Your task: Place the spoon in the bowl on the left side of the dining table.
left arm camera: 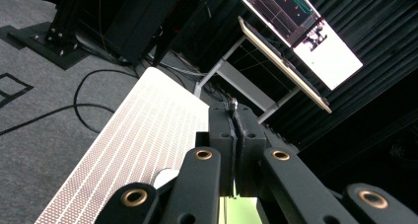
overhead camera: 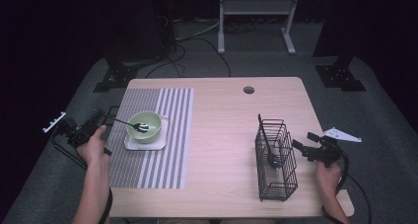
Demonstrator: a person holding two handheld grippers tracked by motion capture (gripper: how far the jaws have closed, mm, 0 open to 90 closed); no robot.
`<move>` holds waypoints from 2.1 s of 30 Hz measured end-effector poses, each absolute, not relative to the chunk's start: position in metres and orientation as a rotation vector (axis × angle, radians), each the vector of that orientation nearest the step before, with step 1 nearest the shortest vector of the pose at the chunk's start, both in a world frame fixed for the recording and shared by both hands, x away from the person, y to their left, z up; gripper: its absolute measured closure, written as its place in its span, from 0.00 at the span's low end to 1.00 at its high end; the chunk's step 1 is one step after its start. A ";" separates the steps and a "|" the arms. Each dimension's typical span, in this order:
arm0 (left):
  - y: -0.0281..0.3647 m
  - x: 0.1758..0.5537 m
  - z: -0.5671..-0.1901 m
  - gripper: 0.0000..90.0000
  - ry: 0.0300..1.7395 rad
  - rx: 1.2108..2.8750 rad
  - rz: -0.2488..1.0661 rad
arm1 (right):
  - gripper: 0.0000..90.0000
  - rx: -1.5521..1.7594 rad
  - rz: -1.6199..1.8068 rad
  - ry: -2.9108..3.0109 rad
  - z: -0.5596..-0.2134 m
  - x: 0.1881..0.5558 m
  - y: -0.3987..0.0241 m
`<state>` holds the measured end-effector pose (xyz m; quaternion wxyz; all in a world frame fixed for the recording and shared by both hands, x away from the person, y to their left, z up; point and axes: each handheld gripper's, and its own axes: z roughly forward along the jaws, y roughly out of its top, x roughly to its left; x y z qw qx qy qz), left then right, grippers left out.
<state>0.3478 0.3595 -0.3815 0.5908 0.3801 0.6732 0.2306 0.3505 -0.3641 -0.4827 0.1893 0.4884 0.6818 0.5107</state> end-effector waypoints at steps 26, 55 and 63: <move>0.362 0.350 -0.399 0.99 1.610 0.888 0.539 | 0.15 1.372 1.434 1.918 -0.483 0.351 -0.364; 0.362 0.353 -0.414 0.99 1.633 0.879 0.519 | 0.15 1.375 1.433 1.917 -0.483 0.351 -0.364; 0.359 0.355 -0.416 0.97 1.632 0.885 0.512 | 0.15 1.376 1.433 1.917 -0.483 0.351 -0.364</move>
